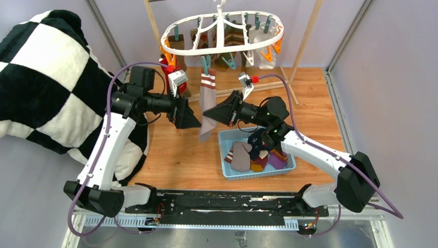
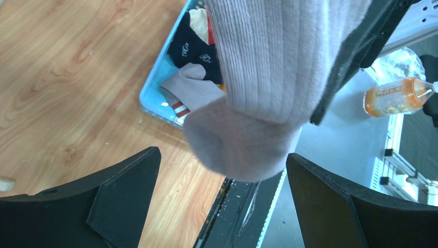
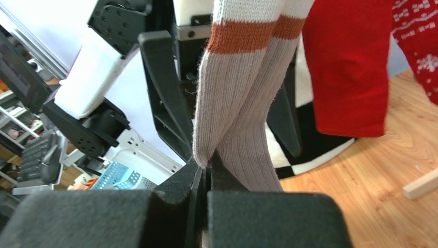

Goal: Remove the socks clipped to the hanger
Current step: Remove the sock from the hanger.

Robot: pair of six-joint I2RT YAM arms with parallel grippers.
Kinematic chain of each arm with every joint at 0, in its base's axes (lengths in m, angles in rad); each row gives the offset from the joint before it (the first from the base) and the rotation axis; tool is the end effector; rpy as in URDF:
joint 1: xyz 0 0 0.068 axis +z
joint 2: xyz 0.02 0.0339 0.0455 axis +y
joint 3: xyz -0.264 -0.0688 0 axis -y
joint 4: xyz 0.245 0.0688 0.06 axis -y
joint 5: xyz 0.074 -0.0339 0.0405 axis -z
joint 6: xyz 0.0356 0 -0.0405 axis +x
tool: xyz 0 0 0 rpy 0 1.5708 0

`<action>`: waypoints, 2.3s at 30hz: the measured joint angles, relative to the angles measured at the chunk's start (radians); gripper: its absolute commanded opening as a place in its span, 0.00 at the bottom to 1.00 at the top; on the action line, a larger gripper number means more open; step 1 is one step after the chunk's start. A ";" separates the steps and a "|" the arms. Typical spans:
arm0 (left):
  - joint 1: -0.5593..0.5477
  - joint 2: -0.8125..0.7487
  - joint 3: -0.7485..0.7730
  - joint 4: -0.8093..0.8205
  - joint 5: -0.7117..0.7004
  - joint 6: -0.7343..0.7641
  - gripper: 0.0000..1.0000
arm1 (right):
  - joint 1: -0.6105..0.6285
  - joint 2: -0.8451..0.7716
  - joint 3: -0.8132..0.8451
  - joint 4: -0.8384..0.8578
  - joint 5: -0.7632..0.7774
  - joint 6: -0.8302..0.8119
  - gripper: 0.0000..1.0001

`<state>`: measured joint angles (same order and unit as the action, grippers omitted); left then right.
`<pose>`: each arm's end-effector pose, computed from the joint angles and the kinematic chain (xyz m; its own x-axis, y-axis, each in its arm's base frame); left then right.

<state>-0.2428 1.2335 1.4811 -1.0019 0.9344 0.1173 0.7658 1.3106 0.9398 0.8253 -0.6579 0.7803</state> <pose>0.2113 -0.0818 0.4157 -0.5768 0.2145 -0.7882 0.7847 0.4137 -0.4617 0.1968 0.2194 0.3806 -0.4395 0.3496 -0.8274 -0.8938 -0.0793 0.4413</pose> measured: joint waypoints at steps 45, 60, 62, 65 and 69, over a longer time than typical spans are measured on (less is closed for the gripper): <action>-0.131 -0.045 -0.089 0.168 -0.164 -0.106 0.00 | 0.111 0.056 0.330 -0.386 0.723 -0.401 0.67; -0.140 -0.051 -0.098 0.177 -0.179 -0.107 0.00 | -0.055 0.129 0.409 -0.326 0.451 -0.272 0.64; -0.144 -0.051 -0.098 0.177 -0.180 -0.107 0.00 | -0.054 0.151 0.430 -0.308 0.432 -0.261 0.63; -0.148 -0.051 -0.098 0.177 -0.180 -0.107 0.00 | -0.054 0.184 0.454 -0.275 0.417 -0.243 0.63; -0.150 -0.051 -0.098 0.177 -0.180 -0.107 0.00 | -0.054 0.210 0.462 -0.245 0.414 -0.227 0.64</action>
<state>-0.3931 1.1824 1.3834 -0.8249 0.7544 0.0105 0.7116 1.5208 1.4021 0.5808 -0.2436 0.5533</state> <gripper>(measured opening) 0.031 0.629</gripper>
